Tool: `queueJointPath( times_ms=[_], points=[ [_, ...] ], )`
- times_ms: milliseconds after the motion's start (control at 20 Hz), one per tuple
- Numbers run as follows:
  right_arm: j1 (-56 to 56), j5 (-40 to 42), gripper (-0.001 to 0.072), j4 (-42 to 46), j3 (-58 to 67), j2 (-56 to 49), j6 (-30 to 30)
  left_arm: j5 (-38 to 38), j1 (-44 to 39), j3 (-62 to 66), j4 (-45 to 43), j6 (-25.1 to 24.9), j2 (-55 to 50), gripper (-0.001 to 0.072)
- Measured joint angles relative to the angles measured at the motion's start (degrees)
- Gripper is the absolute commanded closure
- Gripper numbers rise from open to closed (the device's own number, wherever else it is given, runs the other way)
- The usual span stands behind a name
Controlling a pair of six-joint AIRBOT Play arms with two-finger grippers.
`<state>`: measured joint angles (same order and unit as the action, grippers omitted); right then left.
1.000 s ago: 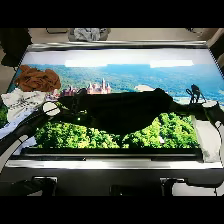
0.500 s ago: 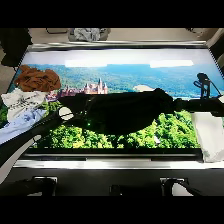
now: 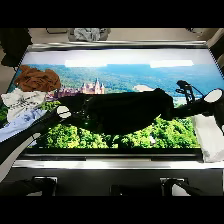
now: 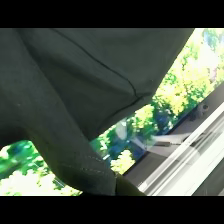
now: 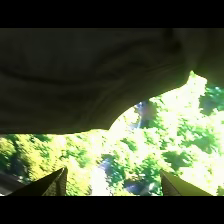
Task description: Fold the shirts.
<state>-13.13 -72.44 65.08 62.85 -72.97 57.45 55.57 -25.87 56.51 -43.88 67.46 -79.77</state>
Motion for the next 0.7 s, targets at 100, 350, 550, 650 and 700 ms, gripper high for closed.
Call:
queueJointPath(
  times_ms=[100,350,550,650,700],
  points=[
    [0.83,0.37,0.0010,0.33,0.00,-0.63,0.61,0.26,0.04,0.00,0.00,-0.17,0.13,0.0683],
    [1.62,2.58,0.0010,1.57,0.02,-1.29,1.51,0.94,0.02,0.00,-0.02,-0.20,0.22,0.0683],
    [1.73,6.08,0.0010,3.52,1.46,-1.42,2.19,1.05,-2.14,0.00,0.39,-0.17,0.22,0.0684],
    [1.73,7.65,0.0010,3.96,3.04,-1.42,2.82,-0.02,-4.26,0.00,1.18,-0.13,0.22,0.0684],
    [1.55,8.11,0.0011,4.11,4.00,-1.42,3.13,-0.74,-5.51,0.00,2.10,-0.04,0.20,0.0684]
  ],
)
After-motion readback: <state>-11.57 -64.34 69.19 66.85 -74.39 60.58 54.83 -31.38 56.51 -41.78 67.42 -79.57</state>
